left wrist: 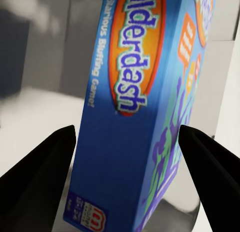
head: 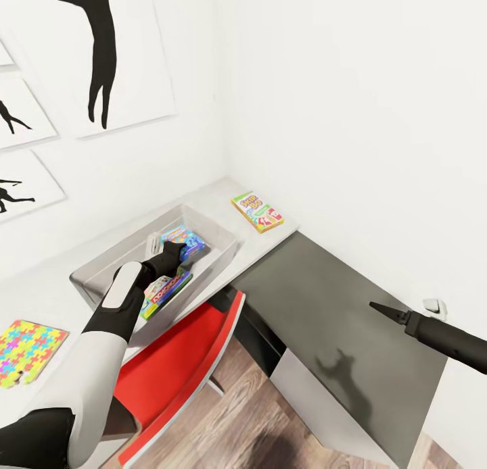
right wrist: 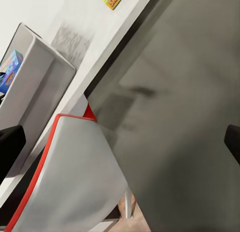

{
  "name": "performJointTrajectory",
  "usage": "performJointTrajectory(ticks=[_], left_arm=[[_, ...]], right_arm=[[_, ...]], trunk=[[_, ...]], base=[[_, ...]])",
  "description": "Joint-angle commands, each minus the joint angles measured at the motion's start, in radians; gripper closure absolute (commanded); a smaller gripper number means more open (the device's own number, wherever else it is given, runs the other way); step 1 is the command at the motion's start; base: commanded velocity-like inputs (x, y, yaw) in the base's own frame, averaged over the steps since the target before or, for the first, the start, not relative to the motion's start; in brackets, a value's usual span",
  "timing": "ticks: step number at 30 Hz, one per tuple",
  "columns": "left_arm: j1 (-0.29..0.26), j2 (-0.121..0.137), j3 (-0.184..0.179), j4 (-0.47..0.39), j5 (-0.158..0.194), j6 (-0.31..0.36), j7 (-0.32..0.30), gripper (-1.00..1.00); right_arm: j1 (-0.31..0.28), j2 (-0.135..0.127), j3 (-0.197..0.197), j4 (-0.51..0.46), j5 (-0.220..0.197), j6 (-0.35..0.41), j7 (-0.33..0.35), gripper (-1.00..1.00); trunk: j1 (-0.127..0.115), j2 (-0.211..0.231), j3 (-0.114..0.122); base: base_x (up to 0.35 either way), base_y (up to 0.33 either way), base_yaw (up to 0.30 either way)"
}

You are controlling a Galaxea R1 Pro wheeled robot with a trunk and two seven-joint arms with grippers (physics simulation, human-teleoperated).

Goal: Put all the toys in the child's room - the three board games (two on the bed and one on the table), the two jigsaw puzzles on the table, and the tennis ball on the table - inside the toy box on the table in the child's room.

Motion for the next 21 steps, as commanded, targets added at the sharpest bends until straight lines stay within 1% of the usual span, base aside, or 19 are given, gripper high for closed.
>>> performJointTrajectory(ticks=[1,11,21], left_arm=[[-0.001,-0.001,0.003,-0.002,0.008,0.004,0.008,1.0],[-0.001,-0.001,0.003,-0.003,0.008,0.004,0.008,1.0],[-0.001,-0.001,0.003,-0.004,0.008,0.004,0.008,1.0]], right_arm=[[-0.001,0.0,-0.001,0.0,0.001,0.005,0.004,-1.0],[-0.001,0.0,-0.001,0.0,0.001,0.005,0.004,-1.0],[-0.001,0.0,-0.001,0.0,0.001,0.005,0.004,-1.0]], trunk=[[0.001,-0.002,-0.002],[0.001,-0.002,-0.003],[0.001,-0.002,-0.003]], base=[[0.0,0.0,-0.009],[0.0,0.0,-0.111],[0.0,0.0,-0.037]])
